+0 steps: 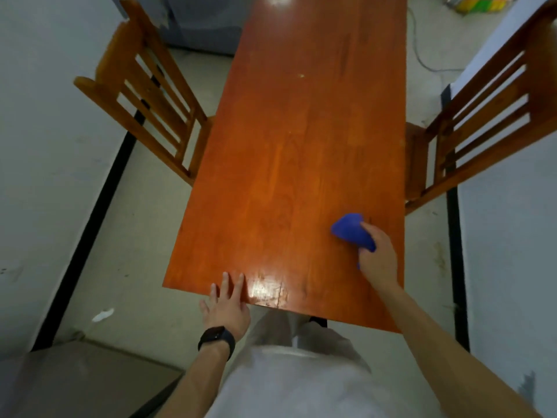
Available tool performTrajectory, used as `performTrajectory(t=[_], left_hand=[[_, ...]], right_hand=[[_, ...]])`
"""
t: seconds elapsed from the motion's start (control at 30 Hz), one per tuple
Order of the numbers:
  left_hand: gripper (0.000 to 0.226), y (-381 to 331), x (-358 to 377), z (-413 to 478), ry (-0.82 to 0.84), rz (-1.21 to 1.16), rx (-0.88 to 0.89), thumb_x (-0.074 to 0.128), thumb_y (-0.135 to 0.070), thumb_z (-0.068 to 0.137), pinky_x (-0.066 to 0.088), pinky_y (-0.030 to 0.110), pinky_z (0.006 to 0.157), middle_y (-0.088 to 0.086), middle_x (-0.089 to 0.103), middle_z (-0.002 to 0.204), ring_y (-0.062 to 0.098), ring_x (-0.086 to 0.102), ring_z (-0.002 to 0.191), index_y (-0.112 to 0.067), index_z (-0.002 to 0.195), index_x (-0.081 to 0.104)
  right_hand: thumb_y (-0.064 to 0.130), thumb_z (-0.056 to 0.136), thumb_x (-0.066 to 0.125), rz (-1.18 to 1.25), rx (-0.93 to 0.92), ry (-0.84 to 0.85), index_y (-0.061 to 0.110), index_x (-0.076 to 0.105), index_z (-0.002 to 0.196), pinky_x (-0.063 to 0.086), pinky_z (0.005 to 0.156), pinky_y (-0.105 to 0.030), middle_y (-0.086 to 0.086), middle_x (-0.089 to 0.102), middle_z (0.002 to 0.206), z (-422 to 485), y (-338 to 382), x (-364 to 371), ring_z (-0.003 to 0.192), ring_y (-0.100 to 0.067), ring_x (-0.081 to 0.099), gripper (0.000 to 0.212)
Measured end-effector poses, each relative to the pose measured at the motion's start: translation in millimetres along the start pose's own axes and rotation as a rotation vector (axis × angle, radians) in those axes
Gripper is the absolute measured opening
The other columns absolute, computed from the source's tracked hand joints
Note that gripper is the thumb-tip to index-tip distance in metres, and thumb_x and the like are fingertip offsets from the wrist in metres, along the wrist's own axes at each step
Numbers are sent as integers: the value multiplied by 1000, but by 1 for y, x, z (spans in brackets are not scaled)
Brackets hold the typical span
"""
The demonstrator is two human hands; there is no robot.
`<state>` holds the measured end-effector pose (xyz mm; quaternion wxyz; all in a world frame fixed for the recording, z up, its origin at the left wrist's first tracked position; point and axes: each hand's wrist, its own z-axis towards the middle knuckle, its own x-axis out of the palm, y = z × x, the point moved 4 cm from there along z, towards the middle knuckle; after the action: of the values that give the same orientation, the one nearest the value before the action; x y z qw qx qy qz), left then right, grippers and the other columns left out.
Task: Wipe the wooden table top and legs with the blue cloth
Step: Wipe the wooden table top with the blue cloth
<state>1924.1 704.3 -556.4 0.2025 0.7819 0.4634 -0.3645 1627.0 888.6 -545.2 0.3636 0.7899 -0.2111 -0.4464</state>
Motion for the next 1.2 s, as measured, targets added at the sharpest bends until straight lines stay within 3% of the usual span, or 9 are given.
performTrajectory(t=[0.13,0.33,0.43,0.53,0.63,0.77,0.87,1.0,1.2], left_hand=[[70,5,-2,-1,53,3,5,36,-28,101,6,58,120,-7,-17,163,26,-6,152,-47,152,-8],[74,17,-3,3,67,5,75,42,-29,99,9,59,119,-11,-17,163,24,-5,152,-49,152,-6],[74,30,-5,4,52,51,130,42,-29,100,8,56,121,-11,-18,163,20,-5,152,-48,152,-7],[74,59,-10,7,-27,59,142,45,-33,98,10,52,121,-4,-12,165,23,1,152,-42,155,-3],[78,112,-16,14,-92,21,63,49,-34,96,14,54,120,1,-6,165,28,10,151,-34,156,1],[75,177,-29,27,-87,14,36,42,-22,96,17,56,119,-3,-2,165,26,13,150,-34,156,-1],[78,206,-34,38,-13,-43,121,38,-10,95,20,52,119,-7,5,165,20,19,149,-36,156,-3],[80,224,-36,51,-32,-331,219,41,4,85,42,37,108,6,44,151,26,48,131,-28,155,22],[80,230,-34,59,-10,-459,257,42,4,84,51,35,91,11,58,135,30,60,110,-32,154,27]], right_hand=[[6,89,52,-319,114,-124,29,31,152,29,110,-43,-5,25,157,-24,-9,22,134,-34,34,70],[-1,88,51,-269,-310,563,34,44,146,25,114,-26,9,33,153,-139,18,155,133,-21,34,68],[0,86,56,-134,-173,184,26,50,142,36,110,-37,-1,42,147,-113,12,115,126,-27,43,62],[2,86,58,-283,-6,-202,23,44,146,36,104,-47,-12,39,148,-78,-18,43,124,-37,42,65],[8,91,53,-365,190,-299,24,31,152,30,106,-50,-15,30,153,-73,-32,29,129,-42,36,66],[5,90,50,-408,99,-317,23,35,151,31,95,-40,-12,29,155,-109,13,128,119,-42,38,65],[2,88,50,-345,39,-210,22,37,150,25,88,-30,-11,31,154,-142,56,221,112,-37,39,66],[2,79,55,-426,-256,43,18,46,145,45,82,-39,-13,43,148,-185,112,321,98,-28,36,68],[0,84,53,-536,-416,434,26,49,144,31,97,-27,0,37,154,-186,120,318,110,-33,42,65]])
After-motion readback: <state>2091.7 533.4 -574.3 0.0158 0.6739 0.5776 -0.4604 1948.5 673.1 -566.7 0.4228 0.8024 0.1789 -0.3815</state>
